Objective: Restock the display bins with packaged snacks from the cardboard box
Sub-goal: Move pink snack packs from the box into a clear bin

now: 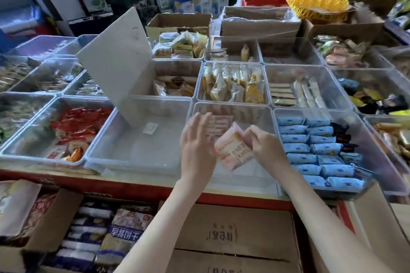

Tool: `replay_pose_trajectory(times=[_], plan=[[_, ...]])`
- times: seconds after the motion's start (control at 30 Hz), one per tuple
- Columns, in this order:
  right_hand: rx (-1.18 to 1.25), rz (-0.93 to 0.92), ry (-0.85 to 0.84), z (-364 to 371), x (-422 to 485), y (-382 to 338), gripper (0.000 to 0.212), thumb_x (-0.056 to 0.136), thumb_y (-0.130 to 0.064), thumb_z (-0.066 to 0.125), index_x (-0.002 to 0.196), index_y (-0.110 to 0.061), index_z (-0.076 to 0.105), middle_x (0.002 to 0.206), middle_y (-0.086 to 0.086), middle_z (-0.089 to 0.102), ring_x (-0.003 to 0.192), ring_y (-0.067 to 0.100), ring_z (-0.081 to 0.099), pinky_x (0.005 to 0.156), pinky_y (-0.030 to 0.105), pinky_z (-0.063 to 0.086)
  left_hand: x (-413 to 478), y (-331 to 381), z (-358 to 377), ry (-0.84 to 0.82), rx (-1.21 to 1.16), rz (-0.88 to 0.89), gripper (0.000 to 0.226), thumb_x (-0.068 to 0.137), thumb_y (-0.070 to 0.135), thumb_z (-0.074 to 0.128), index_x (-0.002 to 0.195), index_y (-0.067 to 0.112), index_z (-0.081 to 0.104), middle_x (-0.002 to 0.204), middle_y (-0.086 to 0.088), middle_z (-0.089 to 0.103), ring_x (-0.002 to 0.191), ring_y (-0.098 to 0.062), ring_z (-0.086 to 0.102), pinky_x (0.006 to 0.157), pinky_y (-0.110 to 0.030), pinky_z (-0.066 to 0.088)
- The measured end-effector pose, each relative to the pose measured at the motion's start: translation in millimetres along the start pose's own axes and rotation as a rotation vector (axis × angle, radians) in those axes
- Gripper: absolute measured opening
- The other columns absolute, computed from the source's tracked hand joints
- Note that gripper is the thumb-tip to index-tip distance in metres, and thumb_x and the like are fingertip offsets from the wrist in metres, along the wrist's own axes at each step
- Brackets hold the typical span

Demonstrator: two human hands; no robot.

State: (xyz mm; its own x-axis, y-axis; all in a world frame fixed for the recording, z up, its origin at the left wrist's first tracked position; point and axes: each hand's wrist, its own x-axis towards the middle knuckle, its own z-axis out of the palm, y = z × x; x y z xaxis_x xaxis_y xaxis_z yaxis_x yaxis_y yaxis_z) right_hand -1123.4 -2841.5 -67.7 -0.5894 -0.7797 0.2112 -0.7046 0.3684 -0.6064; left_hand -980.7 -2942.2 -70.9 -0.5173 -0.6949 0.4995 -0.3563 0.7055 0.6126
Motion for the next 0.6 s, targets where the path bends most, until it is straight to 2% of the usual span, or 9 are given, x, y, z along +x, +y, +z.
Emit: replay_pose_trajectory(times=[0.07, 0.1, 0.17, 0.27, 0.3, 0.37, 0.47, 0.53, 0.6], plan=[[-0.208, -0.194, 0.078, 1.4, 20.3, -14.5, 0.018, 0.089, -0.011, 0.047, 0.08, -0.007, 0.061, 0.067, 0.004, 0.06, 0.059, 0.022, 0.059, 0.048, 0.025, 0.038, 24.1, -2.2, 11.8, -0.104, 0.167, 0.357, 0.05, 0.084, 0.014, 0.052, 0.134, 0.021, 0.048, 0.142, -0.006, 0.045, 0.135, -0.022, 0.033, 0.113, -0.042, 0.021], [-0.308, -0.313, 0.135, 4.3, 29.8, -19.1, 0.02, 0.083, -0.011, 0.046, 0.078, -0.004, 0.064, 0.065, 0.008, 0.063, 0.055, 0.024, 0.061, 0.046, 0.026, 0.042, 34.7, -3.3, 17.0, -0.185, 0.199, 0.416, 0.051, 0.083, 0.013, 0.052, 0.134, 0.018, 0.049, 0.138, -0.007, 0.051, 0.132, -0.024, 0.039, 0.111, -0.041, 0.025], [-0.414, -0.478, 0.187, 13.3, 46.7, -21.0, 0.023, 0.073, -0.009, 0.045, 0.075, -0.004, 0.067, 0.063, 0.007, 0.066, 0.054, 0.024, 0.063, 0.051, 0.026, 0.049, 53.9, -3.2, 20.5, -0.359, 0.175, 0.312, 0.045, 0.086, 0.005, 0.053, 0.13, 0.01, 0.05, 0.122, -0.009, 0.063, 0.118, -0.026, 0.055, 0.097, -0.039, 0.041], [-0.342, -0.466, 0.12, 26.1, 65.4, -13.3, 0.029, 0.084, -0.018, 0.04, 0.081, -0.011, 0.068, 0.072, 0.002, 0.07, 0.072, 0.024, 0.064, 0.08, 0.034, 0.043, 79.3, -19.0, 30.1, -0.511, 0.18, 0.127, 0.02, 0.091, 0.004, 0.05, 0.109, 0.007, 0.057, 0.106, -0.01, 0.067, 0.102, -0.028, 0.06, 0.079, -0.036, 0.046], [-0.269, -0.389, 0.131, 30.9, 68.6, -6.3, 0.031, 0.088, -0.025, 0.041, 0.088, -0.013, 0.069, 0.082, 0.0, 0.072, 0.082, 0.021, 0.063, 0.089, 0.034, 0.036, 84.8, -26.5, 33.4, -0.535, 0.161, 0.079, 0.019, 0.09, 0.006, 0.051, 0.105, 0.007, 0.062, 0.104, -0.009, 0.068, 0.099, -0.029, 0.06, 0.078, -0.034, 0.046], [-0.057, -0.105, 0.159, 36.1, 71.5, 9.5, 0.033, 0.093, -0.035, 0.042, 0.111, -0.019, 0.065, 0.109, -0.001, 0.068, 0.105, 0.017, 0.058, 0.099, 0.037, 0.03, 90.3, -42.0, 39.4, -0.476, 0.031, -0.092, 0.02, 0.088, 0.008, 0.056, 0.102, 0.012, 0.07, 0.098, -0.007, 0.07, 0.093, -0.027, 0.061, 0.077, -0.033, 0.047], [0.473, 0.543, 0.065, 50.5, 71.7, 42.6, 0.043, 0.099, -0.042, 0.037, 0.134, -0.018, 0.048, 0.135, 0.005, 0.053, 0.122, 0.022, 0.048, 0.102, 0.039, 0.036, 88.8, -63.5, 56.8, -0.329, -0.218, -0.431, 0.011, 0.089, 0.013, 0.059, 0.088, 0.014, 0.07, 0.093, -0.002, 0.071, 0.087, -0.023, 0.062, 0.074, -0.033, 0.047], [0.797, 0.83, -0.039, 66.4, 71.4, 58.9, 0.055, 0.1, -0.05, 0.025, 0.132, -0.012, 0.05, 0.126, 0.011, 0.056, 0.11, 0.025, 0.054, 0.09, 0.04, 0.044, 85.7, -72.2, 72.2, -0.262, -0.35, -0.626, 0.013, 0.091, 0.015, 0.058, 0.08, 0.016, 0.064, 0.081, 0.0, 0.066, 0.078, -0.02, 0.058, 0.067, -0.03, 0.043], [0.968, 0.913, -0.112, 81.8, 73.5, 67.9, 0.063, 0.1, -0.052, 0.017, 0.12, -0.007, 0.056, 0.109, 0.015, 0.062, 0.098, 0.026, 0.058, 0.076, 0.038, 0.047, 80.3, -80.4, 87.6, -0.214, -0.43, -0.755, 0.015, 0.093, 0.018, 0.057, 0.078, 0.015, 0.06, 0.076, -0.001, 0.063, 0.074, -0.021, 0.055, 0.065, -0.029, 0.039]])
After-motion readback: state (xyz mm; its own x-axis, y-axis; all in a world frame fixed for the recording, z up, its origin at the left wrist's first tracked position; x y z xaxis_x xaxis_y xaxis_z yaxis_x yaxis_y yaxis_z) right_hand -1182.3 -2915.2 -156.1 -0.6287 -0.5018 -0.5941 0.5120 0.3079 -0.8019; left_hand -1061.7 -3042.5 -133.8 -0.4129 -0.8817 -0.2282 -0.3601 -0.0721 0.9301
